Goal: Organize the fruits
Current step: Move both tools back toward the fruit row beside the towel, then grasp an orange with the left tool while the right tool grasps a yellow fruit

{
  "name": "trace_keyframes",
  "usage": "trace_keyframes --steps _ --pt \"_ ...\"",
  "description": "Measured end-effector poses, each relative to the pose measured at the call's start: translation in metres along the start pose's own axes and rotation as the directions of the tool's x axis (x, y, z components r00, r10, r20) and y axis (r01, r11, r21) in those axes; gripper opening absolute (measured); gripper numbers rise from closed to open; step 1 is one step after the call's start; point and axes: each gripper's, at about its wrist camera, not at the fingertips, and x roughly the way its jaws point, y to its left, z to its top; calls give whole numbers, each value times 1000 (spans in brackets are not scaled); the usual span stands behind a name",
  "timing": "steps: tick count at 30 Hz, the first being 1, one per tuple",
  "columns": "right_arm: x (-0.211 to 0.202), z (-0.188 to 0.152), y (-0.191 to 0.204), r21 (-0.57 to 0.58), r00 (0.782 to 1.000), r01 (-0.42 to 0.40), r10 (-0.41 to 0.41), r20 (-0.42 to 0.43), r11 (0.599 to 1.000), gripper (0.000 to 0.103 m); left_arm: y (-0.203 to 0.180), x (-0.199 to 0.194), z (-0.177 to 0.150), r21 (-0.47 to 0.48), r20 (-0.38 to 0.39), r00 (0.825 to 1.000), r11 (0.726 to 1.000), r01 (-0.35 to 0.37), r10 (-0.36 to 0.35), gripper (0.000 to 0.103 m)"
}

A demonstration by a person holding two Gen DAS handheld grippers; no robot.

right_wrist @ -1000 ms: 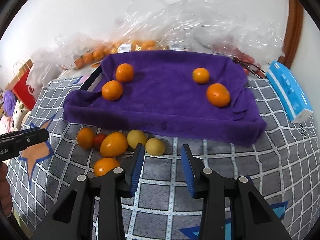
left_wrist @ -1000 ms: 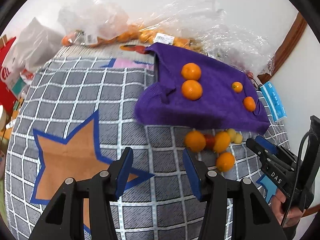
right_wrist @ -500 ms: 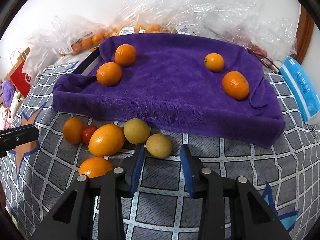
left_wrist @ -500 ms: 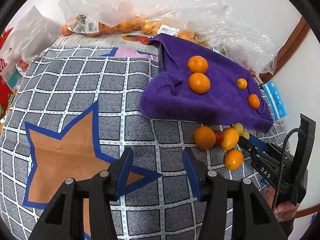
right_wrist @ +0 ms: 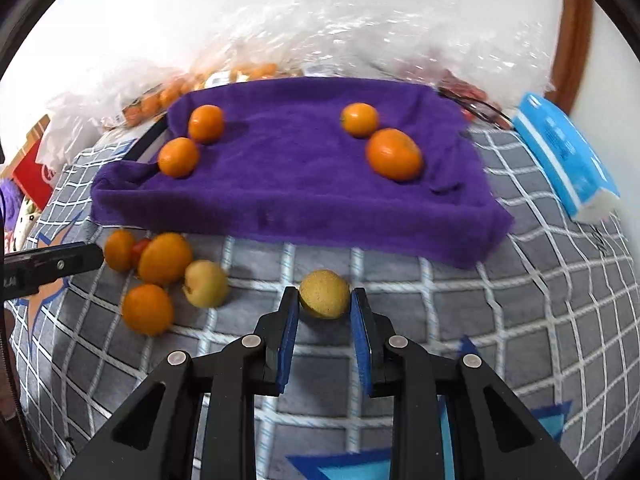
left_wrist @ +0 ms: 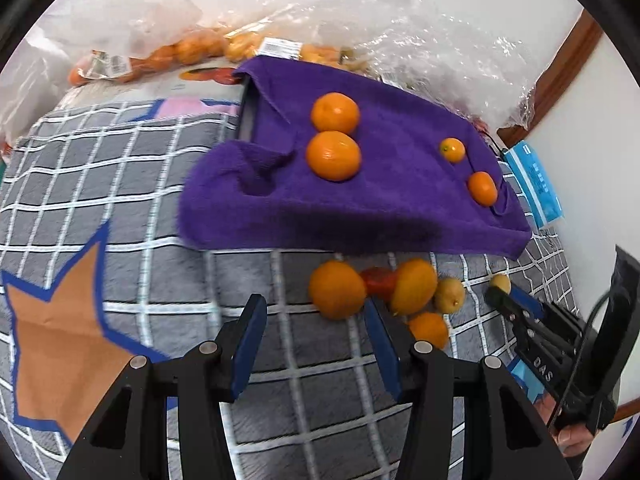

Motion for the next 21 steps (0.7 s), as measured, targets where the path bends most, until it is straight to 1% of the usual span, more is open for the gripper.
trace_keyframes --steps 2,4,6,7,10,15,16,21 --pt "0 -3 -5 10 1000 -1 1 -6 1000 26 -3 4 1 2 -4 1000 1000 6 -6 48" --pt "0 -7 -8 12 1000 -1 1 -8 1000 26 -7 8 3 7 -9 1000 1000 13 -13 42" --pt "-1 -7 -8 12 1000 -2 2 -6 1000 26 -9 10 3 10 -16 1000 1000 16 -16 31" --pt "-1 -7 -8 12 1000 -3 3 -5 1000 26 -9 11 3 12 -18 1000 1000 11 -10 31" --pt "-1 -7 -8 17 1000 -15 15 1 1000 26 -5 8 2 1 -18 1000 1000 13 -13 31" --pt "1 -8 -6 6 1000 -21 21 3 1000 26 11 -2 -3 -16 -17 999 999 -46 46 31" --pt "2 -8 -5 4 1000 -23 23 3 1000 26 12 -2 -3 -17 -20 999 999 -42 42 31" --pt "4 -10 -1 -19 1000 -7 7 13 1000 26 7 4 -4 11 -5 997 997 -73 73 36"
